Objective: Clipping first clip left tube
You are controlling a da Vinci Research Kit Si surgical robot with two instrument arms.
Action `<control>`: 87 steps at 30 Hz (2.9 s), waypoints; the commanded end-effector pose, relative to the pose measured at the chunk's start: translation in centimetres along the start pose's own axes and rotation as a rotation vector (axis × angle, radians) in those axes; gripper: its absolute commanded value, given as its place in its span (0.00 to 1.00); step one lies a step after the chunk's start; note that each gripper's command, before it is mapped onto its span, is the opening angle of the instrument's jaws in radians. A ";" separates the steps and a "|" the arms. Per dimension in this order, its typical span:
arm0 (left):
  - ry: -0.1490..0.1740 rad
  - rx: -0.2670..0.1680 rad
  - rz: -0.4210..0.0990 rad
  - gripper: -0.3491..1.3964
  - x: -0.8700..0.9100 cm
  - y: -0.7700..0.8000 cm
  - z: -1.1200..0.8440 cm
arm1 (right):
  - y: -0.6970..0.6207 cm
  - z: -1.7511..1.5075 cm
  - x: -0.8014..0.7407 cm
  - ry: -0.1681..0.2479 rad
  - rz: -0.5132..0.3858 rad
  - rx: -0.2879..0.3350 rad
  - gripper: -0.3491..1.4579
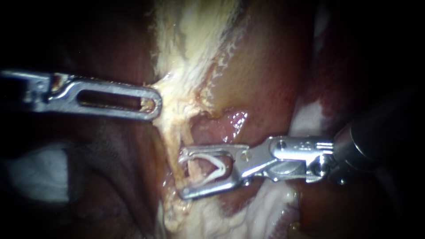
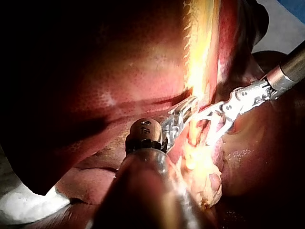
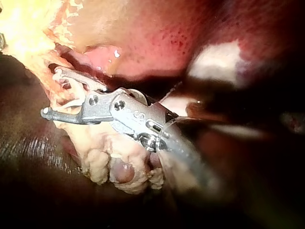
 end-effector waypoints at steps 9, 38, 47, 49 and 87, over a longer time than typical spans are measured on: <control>-0.003 0.002 -0.002 0.00 -0.01 -0.03 0.00 | -0.03 0.15 -0.06 0.001 -0.008 0.010 0.52; -0.001 0.003 -0.002 0.00 -0.05 0.01 0.01 | -0.29 0.48 -0.11 -0.001 -0.010 0.161 0.50; -0.002 0.003 -0.003 0.00 -0.06 0.01 0.01 | -0.25 0.57 -0.15 -0.002 0.013 0.170 0.47; -0.002 0.003 -0.003 0.00 -0.06 0.00 0.02 | -0.24 0.57 -0.15 -0.003 0.019 0.170 0.46; -0.004 0.004 -0.005 0.00 -0.07 -0.02 0.01 | -0.08 0.46 -0.16 -0.014 0.074 0.094 0.00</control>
